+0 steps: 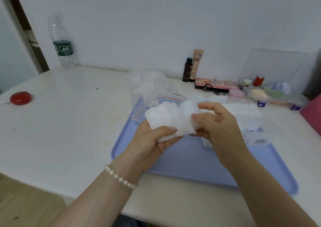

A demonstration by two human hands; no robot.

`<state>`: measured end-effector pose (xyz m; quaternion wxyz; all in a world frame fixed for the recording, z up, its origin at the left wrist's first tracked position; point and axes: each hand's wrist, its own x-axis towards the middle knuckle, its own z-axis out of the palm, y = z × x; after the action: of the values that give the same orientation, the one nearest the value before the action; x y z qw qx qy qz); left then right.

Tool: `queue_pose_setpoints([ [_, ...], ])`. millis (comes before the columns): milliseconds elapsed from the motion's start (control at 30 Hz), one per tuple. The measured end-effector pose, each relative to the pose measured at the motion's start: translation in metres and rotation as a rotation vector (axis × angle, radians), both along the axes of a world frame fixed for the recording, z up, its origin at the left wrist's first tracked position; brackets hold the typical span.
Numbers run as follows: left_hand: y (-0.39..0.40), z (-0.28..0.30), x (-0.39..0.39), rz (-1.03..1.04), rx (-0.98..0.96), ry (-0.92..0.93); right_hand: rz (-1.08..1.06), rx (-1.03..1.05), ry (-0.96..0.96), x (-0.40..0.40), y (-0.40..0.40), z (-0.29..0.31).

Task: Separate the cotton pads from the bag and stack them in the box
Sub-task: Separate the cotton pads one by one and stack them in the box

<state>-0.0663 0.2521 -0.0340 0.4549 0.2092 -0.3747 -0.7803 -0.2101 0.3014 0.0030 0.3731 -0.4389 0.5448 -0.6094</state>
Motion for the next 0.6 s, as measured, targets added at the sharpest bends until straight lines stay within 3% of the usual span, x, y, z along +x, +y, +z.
queue_pose_setpoints([
  [200,0.001,0.0,0.0,-0.045,-0.032,-0.002,-0.098,-0.006,-0.028,0.001,-0.001,-0.002],
  [400,0.0,0.002,0.001,-0.039,0.044,0.08,-0.374,-0.199,-0.03,-0.011,0.004,0.007],
  [533,-0.003,0.001,-0.001,-0.025,0.086,0.104,0.014,-0.091,-0.358,-0.007,0.008,0.014],
  [600,-0.003,0.001,-0.002,-0.037,0.074,0.09,0.129,0.004,-0.298,-0.001,0.006,0.008],
])
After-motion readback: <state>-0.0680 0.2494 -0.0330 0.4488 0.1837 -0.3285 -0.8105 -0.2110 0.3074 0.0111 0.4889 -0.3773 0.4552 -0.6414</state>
